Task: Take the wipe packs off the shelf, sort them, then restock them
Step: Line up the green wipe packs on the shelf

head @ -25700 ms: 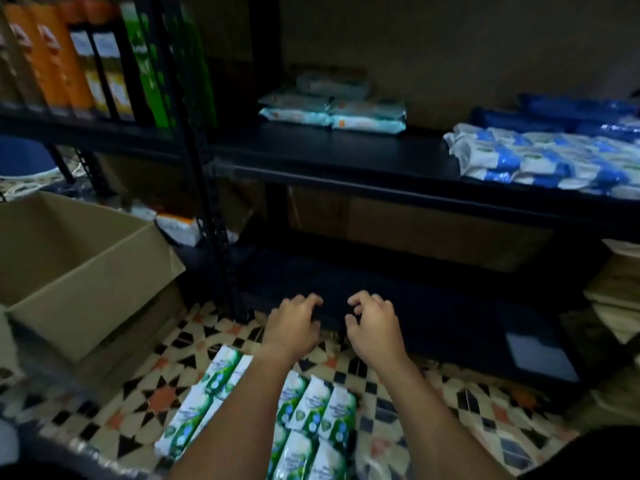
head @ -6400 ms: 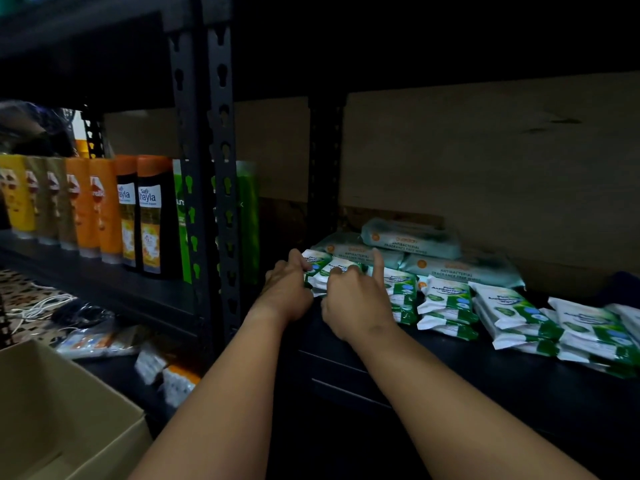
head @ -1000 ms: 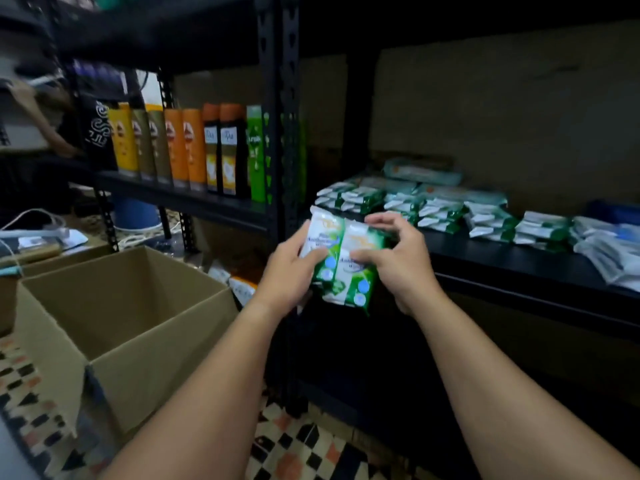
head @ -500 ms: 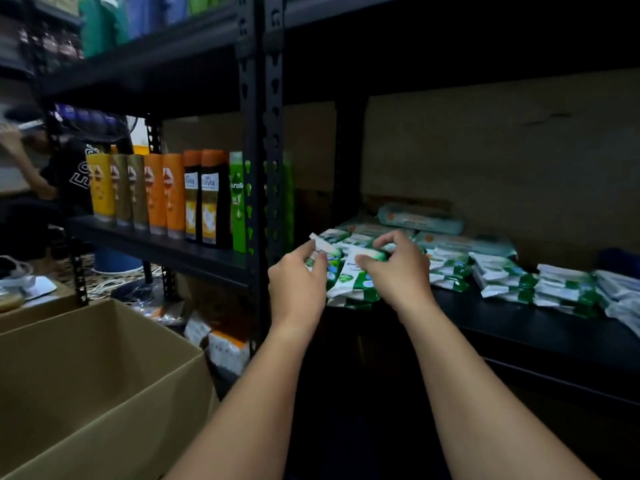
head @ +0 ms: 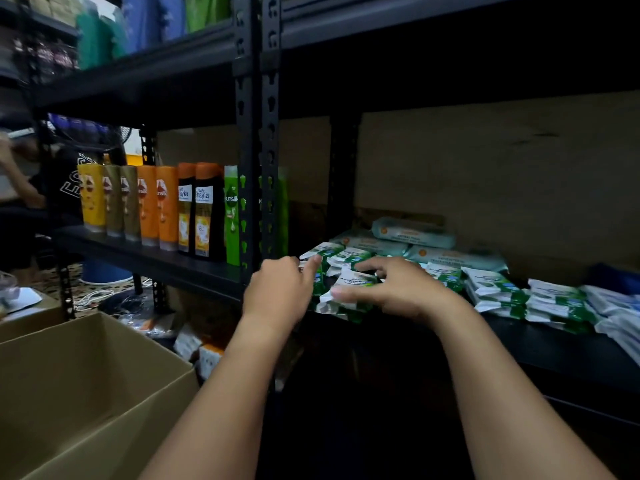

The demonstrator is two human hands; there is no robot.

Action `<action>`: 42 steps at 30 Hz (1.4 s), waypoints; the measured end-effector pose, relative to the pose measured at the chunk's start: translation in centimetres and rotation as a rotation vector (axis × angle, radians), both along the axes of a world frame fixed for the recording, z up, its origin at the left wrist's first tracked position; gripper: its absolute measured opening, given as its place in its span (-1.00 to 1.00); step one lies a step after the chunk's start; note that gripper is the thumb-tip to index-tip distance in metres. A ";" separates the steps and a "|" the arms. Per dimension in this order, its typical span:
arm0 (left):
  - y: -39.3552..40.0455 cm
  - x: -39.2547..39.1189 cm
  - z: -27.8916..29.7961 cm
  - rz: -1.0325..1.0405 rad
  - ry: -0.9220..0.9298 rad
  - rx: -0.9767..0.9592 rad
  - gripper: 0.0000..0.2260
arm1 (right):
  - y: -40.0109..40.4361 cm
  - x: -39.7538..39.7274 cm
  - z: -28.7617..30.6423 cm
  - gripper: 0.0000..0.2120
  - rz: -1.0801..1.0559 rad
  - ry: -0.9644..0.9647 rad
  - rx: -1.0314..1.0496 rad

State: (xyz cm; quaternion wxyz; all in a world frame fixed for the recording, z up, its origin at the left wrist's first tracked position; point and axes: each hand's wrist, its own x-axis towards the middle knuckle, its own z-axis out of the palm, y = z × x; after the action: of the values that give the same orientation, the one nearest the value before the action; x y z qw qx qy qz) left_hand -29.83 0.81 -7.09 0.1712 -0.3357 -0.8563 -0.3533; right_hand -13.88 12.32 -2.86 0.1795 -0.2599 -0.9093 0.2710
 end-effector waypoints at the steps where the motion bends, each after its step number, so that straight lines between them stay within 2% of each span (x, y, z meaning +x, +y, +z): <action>1: -0.6 -0.5 0.4 -0.049 -0.006 -0.031 -0.50 | 0.1 0.4 0.3 -0.11 0.044 -0.065 0.020; 5: -3.2 -2.5 1.2 -0.262 -0.022 -0.115 -0.67 | 0.0 0.3 0.4 -0.17 0.078 -0.088 0.090; 9: -5.0 -3.5 2.1 -0.341 0.128 -0.227 -0.63 | 0.2 -0.7 -0.5 -0.22 0.026 -0.056 0.151; 13: -4.4 -3.6 1.2 -0.470 0.227 -0.182 -0.66 | 0.5 -1.0 -1.0 -0.23 0.031 -0.028 0.175; 19: -1.4 -3.2 -1.6 -0.291 0.333 -0.023 -0.69 | 1.2 -2.1 -2.0 -0.18 -0.022 -0.005 0.225; 27: -0.1 -3.0 -3.0 -0.182 0.423 -0.009 -0.66 | 0.8 -3.2 -2.8 -0.20 -0.064 0.003 0.274; 32: -0.2 -3.4 -4.3 -0.124 0.576 0.019 -0.63 | -0.5 -3.9 -3.9 -0.25 -0.073 0.002 0.296; 39: -1.6 -2.2 -5.0 -0.042 0.653 -0.001 -0.54 | -1.9 -3.1 -4.9 -0.13 -0.123 0.117 0.249; 42: -2.9 -0.3 -5.1 -0.046 0.677 0.032 -0.51 | -3.5 -1.4 -6.9 -0.20 -0.163 0.277 0.264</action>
State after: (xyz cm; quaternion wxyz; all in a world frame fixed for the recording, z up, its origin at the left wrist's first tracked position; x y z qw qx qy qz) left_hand -30.09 -2.13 -12.19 0.4429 -0.4505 -0.7375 -0.2389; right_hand -15.27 8.78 -9.72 0.3566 -0.2670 -0.8795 0.1673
